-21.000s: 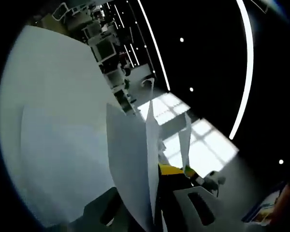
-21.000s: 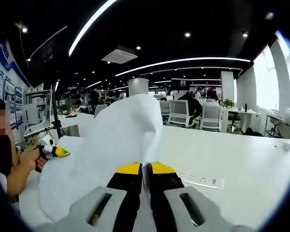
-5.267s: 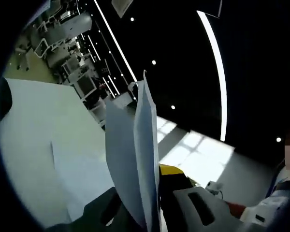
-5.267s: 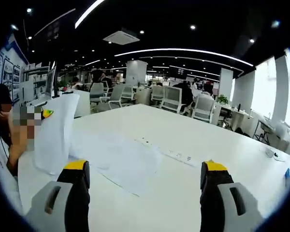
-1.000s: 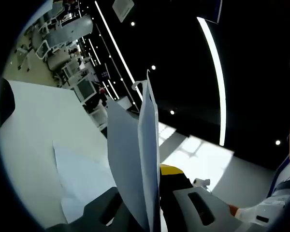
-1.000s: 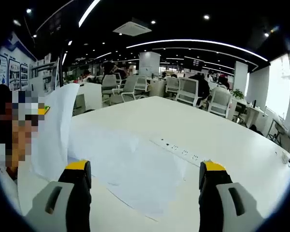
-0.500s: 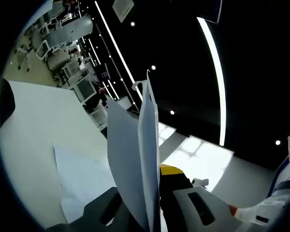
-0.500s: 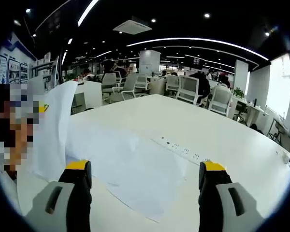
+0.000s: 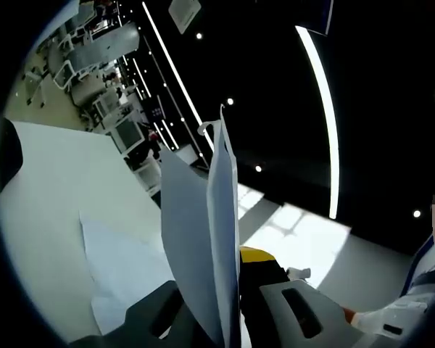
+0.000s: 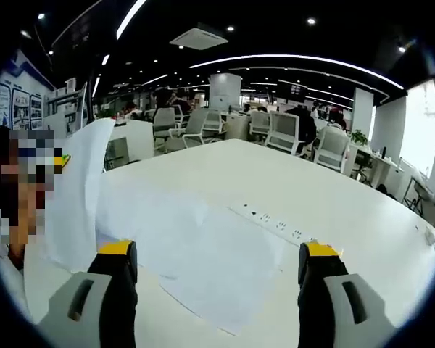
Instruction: Organize the stack of printing papers by aligning and flattening the scattered papers on the table
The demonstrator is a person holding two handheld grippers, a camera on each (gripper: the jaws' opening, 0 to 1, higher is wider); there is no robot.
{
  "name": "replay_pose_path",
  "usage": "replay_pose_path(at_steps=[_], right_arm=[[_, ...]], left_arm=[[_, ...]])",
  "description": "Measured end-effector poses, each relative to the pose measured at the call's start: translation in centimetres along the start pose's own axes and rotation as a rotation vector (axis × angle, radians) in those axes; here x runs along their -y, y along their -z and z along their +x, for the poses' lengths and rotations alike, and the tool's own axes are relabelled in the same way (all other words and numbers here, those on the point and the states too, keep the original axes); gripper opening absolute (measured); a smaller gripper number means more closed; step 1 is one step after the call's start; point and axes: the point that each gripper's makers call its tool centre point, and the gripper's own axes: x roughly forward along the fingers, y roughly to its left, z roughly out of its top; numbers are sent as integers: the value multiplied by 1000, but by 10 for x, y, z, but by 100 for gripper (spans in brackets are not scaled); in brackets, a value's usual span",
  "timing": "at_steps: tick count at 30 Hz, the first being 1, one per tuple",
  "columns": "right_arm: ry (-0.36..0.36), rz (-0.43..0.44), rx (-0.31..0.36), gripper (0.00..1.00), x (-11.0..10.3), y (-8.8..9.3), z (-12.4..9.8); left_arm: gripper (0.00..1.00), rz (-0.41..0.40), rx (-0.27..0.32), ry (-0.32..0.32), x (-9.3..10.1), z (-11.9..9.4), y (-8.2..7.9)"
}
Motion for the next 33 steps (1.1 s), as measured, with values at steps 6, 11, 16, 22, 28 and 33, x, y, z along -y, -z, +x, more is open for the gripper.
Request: replay_pose_path(at_steps=[6, 11, 16, 22, 28, 33], right_arm=[[-3, 4, 0, 87, 0, 0, 3], [-16, -3, -10, 87, -6, 1, 7], [-19, -5, -8, 87, -8, 0, 12], [-24, -7, -18, 88, -11, 4, 18], [-39, -23, -30, 89, -19, 8, 25], [-55, -34, -46, 88, -24, 11, 30]], left_arm=[[6, 1, 1, 1, 1, 0, 0], [6, 5, 6, 9, 5, 0, 1], [6, 4, 8, 9, 5, 0, 1], [6, 4, 13, 12, 7, 0, 0], [6, 4, 15, 17, 9, 0, -1], [6, 5, 17, 18, 9, -1, -1]])
